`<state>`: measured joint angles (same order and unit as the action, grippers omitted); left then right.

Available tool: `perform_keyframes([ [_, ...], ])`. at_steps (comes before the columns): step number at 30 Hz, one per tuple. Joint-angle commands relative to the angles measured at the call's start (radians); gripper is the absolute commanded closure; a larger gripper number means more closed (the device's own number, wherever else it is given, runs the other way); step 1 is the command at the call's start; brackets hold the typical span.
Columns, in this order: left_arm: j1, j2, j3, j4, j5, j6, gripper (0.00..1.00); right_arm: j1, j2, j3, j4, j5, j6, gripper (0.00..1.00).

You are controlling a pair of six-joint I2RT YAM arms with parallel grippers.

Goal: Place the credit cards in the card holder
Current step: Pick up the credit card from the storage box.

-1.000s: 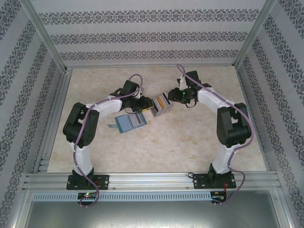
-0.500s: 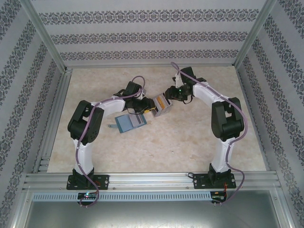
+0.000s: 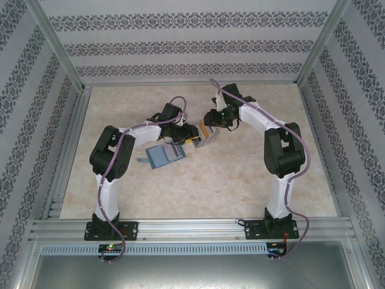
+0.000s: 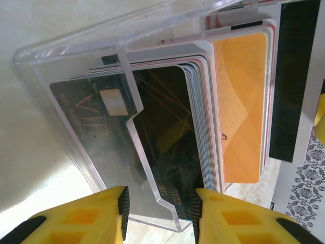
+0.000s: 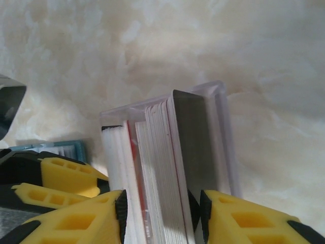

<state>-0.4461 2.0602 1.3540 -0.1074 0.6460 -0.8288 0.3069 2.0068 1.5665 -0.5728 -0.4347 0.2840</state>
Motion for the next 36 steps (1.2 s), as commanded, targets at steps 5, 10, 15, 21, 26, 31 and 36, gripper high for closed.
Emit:
perform_keyframes([
  [5, -0.026, 0.035, 0.019, 0.031, 0.004, -0.016, 0.60, 0.016, 0.054, 0.047, -0.052, 0.011, -0.025, 0.55],
  [10, -0.028, 0.032, 0.011, 0.030, 0.003, -0.016, 0.61, 0.015, 0.056, 0.055, -0.084, 0.072, -0.049, 0.55],
  [15, -0.035, 0.041, 0.017, 0.039, 0.006, -0.023, 0.61, 0.018, 0.063, 0.069, -0.095, 0.057, -0.053, 0.55],
  [21, -0.036, 0.046, 0.017, 0.040, 0.007, -0.026, 0.61, 0.029, 0.036, 0.061, -0.080, 0.042, -0.040, 0.56],
  [26, -0.037, 0.046, 0.013, 0.057, 0.009, -0.038, 0.61, 0.037, 0.025, 0.058, -0.080, 0.048, -0.040, 0.56],
  [31, -0.039, 0.045, 0.011, 0.057, 0.007, -0.038, 0.61, 0.040, 0.009, 0.045, -0.074, 0.042, -0.039, 0.56],
  [36, -0.039, 0.047, 0.013, 0.056, 0.009, -0.039, 0.61, 0.040, -0.006, 0.037, -0.063, 0.030, -0.031, 0.56],
])
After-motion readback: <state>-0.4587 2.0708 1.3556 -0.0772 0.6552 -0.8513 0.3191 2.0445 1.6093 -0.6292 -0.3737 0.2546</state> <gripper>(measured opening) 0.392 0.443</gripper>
